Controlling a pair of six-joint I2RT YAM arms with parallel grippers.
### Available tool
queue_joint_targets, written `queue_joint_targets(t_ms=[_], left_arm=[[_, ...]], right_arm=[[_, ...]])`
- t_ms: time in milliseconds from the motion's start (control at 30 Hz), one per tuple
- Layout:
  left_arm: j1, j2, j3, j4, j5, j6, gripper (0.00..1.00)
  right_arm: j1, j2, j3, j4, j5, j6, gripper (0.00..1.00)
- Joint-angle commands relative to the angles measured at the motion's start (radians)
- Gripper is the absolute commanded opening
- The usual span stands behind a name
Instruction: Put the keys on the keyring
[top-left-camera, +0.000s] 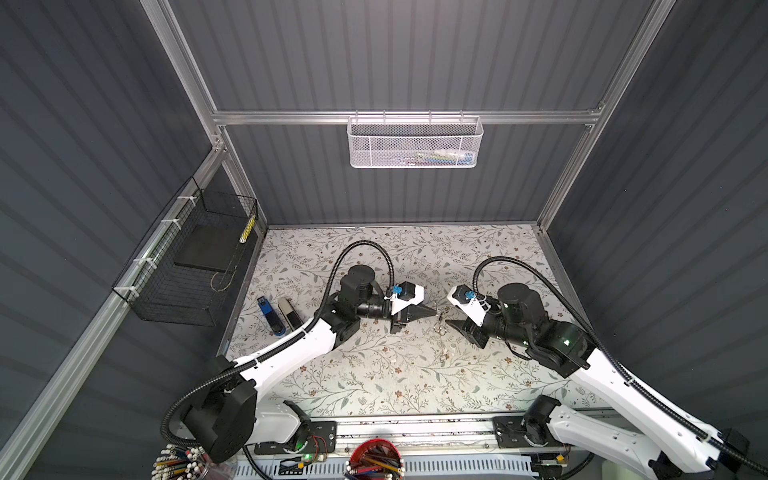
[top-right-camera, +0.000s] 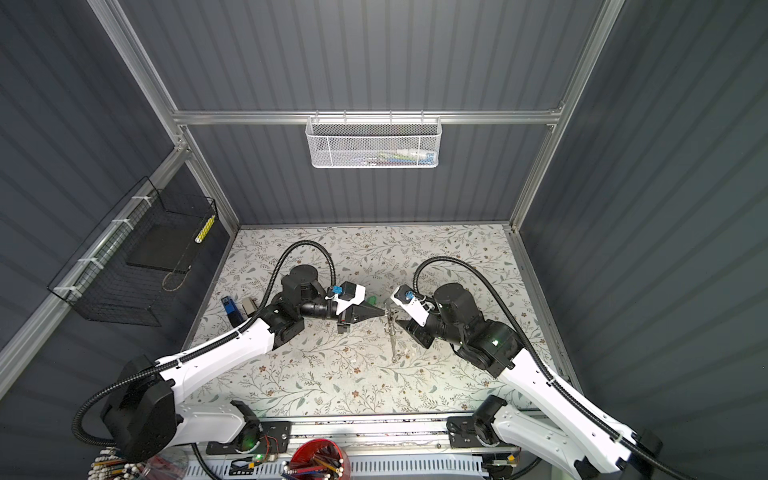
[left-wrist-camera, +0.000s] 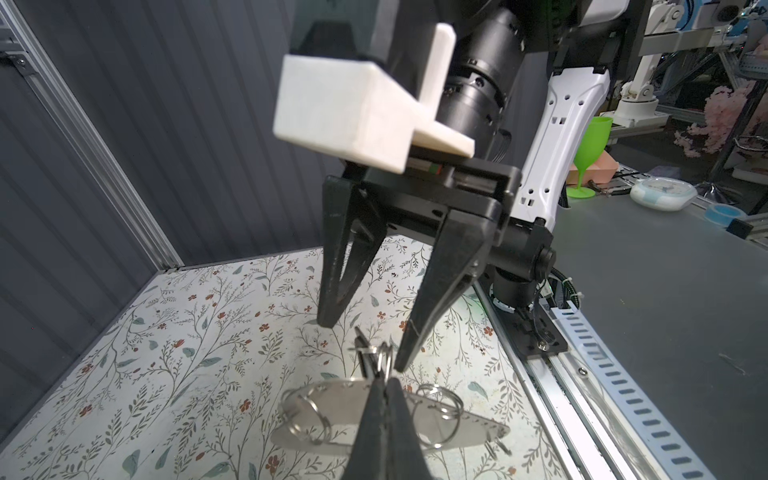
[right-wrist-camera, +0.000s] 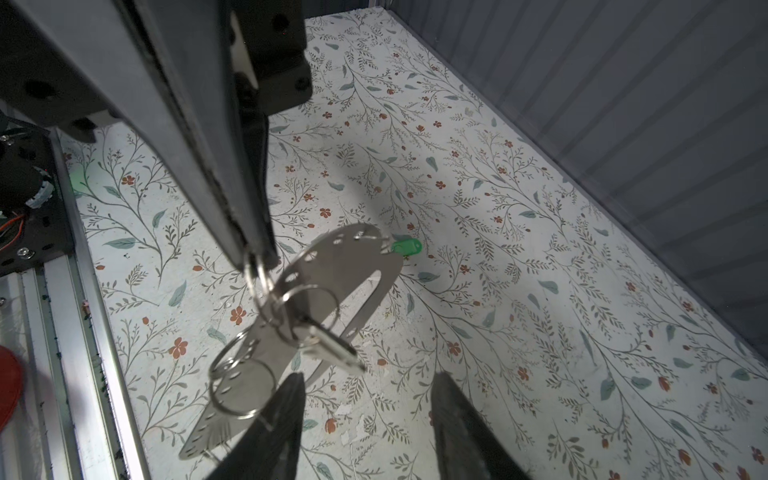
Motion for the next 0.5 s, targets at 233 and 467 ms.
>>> queue_joint_targets(t_ms=[233, 467], left_arm=[[0.006, -0.036, -0.022, 0.074, 0.043, -0.029, 0.00], [0.006, -0.040, -0.020, 0.084, 0.041, -0.033, 0.00]], right_arm=[[-0.071, 0.005, -0.019, 0.114, -0.312, -0.010, 0.52], [-0.076, 0.057, 0.010, 0.090, -0.432, -0.043, 0.45]])
